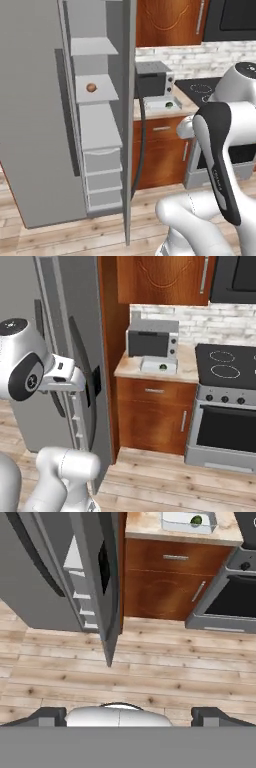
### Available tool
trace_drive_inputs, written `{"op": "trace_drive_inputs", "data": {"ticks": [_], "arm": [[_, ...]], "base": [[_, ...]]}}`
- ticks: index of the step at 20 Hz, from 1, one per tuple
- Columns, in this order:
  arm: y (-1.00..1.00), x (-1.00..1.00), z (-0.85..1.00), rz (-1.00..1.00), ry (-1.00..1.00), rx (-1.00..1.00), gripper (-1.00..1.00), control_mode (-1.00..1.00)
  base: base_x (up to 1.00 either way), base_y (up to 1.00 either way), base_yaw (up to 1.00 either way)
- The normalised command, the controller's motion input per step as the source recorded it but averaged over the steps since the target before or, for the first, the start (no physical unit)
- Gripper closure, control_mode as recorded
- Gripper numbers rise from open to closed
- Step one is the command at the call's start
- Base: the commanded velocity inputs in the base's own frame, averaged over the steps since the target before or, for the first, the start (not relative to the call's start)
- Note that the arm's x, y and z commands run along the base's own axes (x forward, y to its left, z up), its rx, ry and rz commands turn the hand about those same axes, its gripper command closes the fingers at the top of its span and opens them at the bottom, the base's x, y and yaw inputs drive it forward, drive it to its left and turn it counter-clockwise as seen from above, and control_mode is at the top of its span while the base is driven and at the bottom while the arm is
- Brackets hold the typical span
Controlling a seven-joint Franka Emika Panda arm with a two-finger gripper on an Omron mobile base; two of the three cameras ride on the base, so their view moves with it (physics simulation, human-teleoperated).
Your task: Take the avocado and onion out of the freezer and place them in the tupperware container on the counter. Then put the tupperware containing the vegetables back in the freezer.
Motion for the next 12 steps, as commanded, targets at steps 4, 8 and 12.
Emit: {"op": "trace_drive_inputs", "data": {"ticks": [4, 8, 12], "arm": [[0.00, 0.00, 0.00, 0.00, 0.00, 0.00, -1.00, 1.00], [0.00, 0.00, 0.00, 0.00, 0.00, 0.00, -1.00, 1.00], [0.00, 0.00, 0.00, 0.00, 0.00, 0.00, -1.00, 1.00]], "base": [[-0.06, 0.99, 0.00], [0.06, 0.80, -0.01], [0.36, 0.38, -0.08]]}}
